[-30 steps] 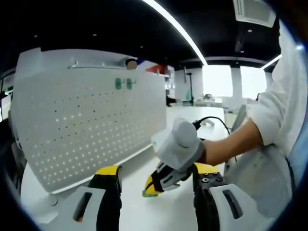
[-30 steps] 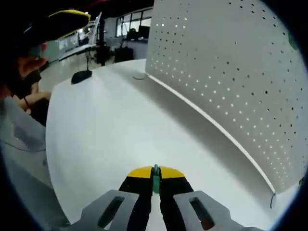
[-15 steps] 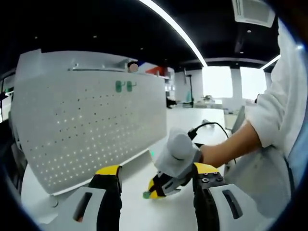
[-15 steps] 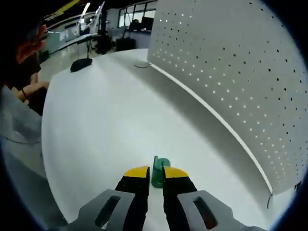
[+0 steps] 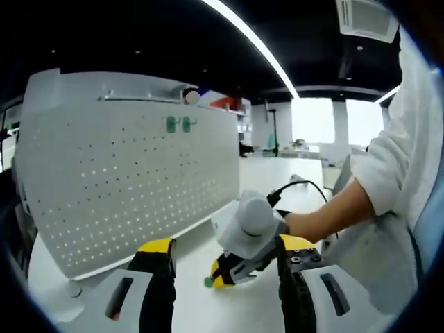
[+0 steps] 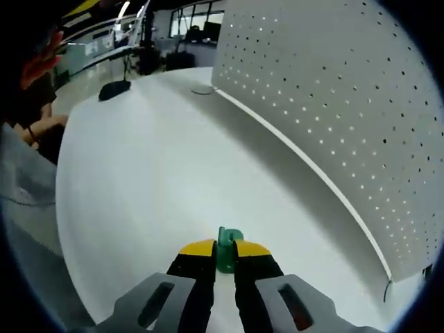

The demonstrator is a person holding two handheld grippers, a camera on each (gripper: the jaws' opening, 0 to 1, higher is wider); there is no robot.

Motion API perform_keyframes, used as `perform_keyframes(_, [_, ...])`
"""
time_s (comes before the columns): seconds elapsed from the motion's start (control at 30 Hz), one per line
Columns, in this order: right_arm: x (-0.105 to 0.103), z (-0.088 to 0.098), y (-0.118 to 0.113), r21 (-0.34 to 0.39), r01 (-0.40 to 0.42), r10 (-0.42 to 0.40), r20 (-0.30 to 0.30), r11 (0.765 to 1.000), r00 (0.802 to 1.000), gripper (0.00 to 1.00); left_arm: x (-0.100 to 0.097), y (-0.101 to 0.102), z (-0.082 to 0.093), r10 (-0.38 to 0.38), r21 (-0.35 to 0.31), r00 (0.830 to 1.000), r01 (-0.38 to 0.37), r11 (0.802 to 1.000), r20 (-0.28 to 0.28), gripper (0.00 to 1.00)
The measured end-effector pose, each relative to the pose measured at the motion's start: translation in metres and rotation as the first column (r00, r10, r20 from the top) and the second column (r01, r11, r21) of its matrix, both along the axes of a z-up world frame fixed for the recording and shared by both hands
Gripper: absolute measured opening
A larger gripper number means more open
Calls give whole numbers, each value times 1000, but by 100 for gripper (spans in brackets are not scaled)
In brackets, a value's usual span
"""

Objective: Insert the hook assembly into the mounting plate slot until the hook locks in place.

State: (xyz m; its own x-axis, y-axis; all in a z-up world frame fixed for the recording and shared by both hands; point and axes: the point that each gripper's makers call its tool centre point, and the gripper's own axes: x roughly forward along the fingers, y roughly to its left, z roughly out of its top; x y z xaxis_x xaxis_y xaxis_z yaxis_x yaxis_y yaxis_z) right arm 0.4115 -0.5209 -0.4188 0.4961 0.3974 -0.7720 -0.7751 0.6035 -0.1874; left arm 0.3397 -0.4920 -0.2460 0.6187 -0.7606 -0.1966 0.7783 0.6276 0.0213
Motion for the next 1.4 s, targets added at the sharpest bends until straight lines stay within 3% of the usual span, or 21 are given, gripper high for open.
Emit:
perform_keyframes(0.13, [4,4,0,4,4,-4,9,1000,1000,7,1,1,0,5,-2,1000,-5,1000,-2,60])
perform_keyframes(0.37, [2,-4,-3,-30,0,-1,-19,1000,1000,5,1,2,1,5,1,1000,-5,1000,2,60])
perform_keyframes(0.7, [1,-3,-4,-6,11,-11,-37,1000,999,1,2,3,-1,12,0,1000,-12,1000,-4,60])
perform_keyframes(1.03, [11,40,-1,140,54,-60,38,989,997,1,2,3,-4,13,4,1000,-12,1000,-16,60])
perform_keyframes(1.2, [16,79,2,298,92,-122,82,950,989,1,3,4,-3,21,-3,1000,-21,1000,-17,60])
perform_keyframes(1.4, [13,112,3,368,87,-141,121,926,983,1,4,6,-2,29,-12,999,-29,999,-18,60])
